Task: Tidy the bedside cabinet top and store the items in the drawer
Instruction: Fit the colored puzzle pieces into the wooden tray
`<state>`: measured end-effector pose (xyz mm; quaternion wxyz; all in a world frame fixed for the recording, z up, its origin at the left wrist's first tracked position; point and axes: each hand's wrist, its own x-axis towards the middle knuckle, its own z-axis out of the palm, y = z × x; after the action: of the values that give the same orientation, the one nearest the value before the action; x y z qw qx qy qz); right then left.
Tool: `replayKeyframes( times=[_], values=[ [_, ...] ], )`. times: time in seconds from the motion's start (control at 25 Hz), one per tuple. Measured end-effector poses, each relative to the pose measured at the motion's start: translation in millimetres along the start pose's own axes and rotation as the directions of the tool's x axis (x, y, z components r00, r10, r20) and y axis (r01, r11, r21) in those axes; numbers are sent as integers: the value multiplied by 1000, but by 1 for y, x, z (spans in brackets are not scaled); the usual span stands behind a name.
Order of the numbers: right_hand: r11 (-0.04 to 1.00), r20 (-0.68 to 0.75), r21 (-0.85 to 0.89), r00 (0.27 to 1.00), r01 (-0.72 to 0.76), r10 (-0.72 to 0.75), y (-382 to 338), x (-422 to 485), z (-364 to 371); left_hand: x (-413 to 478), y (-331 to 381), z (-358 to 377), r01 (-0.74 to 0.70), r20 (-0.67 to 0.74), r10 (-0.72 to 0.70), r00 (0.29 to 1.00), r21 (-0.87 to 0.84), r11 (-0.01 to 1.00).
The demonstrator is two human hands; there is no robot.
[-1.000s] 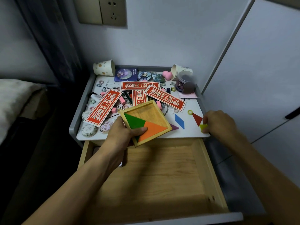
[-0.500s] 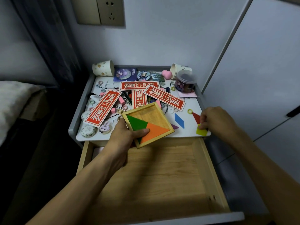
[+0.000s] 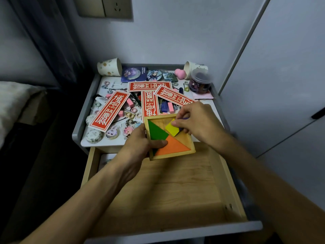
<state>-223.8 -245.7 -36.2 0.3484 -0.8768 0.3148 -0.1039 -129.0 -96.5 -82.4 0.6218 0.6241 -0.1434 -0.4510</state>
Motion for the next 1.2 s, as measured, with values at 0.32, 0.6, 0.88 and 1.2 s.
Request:
replayKeyframes(
  times=[0.32,0.6,0.88,1.2],
  values=[
    [991,-19,92,995,101,-99,0,-3,6,-3,5,-3,77,48,-74,996,-67,995],
    [974,203,148,958,173,-201,-1,-4,-16,-10,12,-3,48,-52,-52,997,-84,995],
    [942,324,4,890,337,-320,0,-11,-5,-13,16,-1,19,-119,-23,993,-29,999],
    [918,377,7,849,397,-370,2,-10,-3,-10,15,-8,14,-126,-9,992,35,999]
  ],
)
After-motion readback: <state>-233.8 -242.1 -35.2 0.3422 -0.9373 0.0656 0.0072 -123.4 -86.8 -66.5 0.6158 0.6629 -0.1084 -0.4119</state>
